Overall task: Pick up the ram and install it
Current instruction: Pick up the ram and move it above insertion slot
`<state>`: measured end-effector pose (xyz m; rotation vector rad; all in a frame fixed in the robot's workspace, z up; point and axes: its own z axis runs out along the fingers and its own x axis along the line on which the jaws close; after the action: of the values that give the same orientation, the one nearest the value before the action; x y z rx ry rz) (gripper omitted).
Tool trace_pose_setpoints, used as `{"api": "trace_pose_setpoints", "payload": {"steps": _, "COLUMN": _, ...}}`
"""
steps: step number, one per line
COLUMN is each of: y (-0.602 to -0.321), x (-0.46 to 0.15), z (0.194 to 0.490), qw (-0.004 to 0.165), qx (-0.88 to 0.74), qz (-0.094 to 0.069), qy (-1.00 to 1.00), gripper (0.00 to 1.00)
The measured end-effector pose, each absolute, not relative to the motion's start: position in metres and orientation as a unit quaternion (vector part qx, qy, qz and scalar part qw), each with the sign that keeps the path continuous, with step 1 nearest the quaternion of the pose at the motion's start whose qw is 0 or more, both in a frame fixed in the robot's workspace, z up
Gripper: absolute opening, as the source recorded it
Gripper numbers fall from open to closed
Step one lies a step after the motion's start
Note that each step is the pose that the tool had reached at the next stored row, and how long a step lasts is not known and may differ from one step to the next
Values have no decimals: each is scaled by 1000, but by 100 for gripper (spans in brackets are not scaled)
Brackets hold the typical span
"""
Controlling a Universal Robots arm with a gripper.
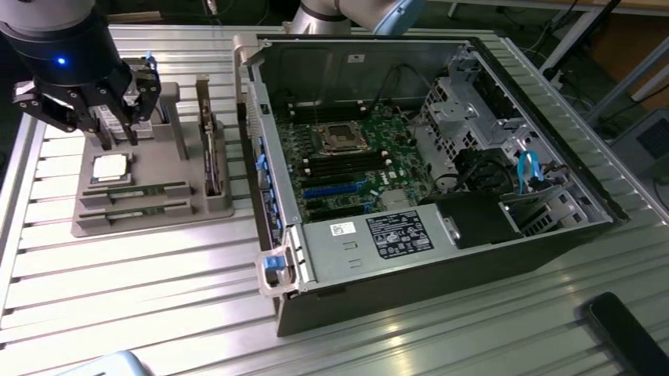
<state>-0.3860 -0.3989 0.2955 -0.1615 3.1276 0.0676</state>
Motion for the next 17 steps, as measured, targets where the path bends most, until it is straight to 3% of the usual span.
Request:
{"api": "trace_pose_setpoints", "payload": {"steps": 10, "y": -399, "x": -386, "z": 291, "qw": 1, "qx": -221, "qz": 22, "qy": 975, "gripper": 36}}
{"api": "trace_pose_setpoints", "payload": {"steps": 17, "y": -399, "x": -386, "z": 289, "qw": -8, "qx": -366, "qz": -4, "qy": 931, "gripper": 36}}
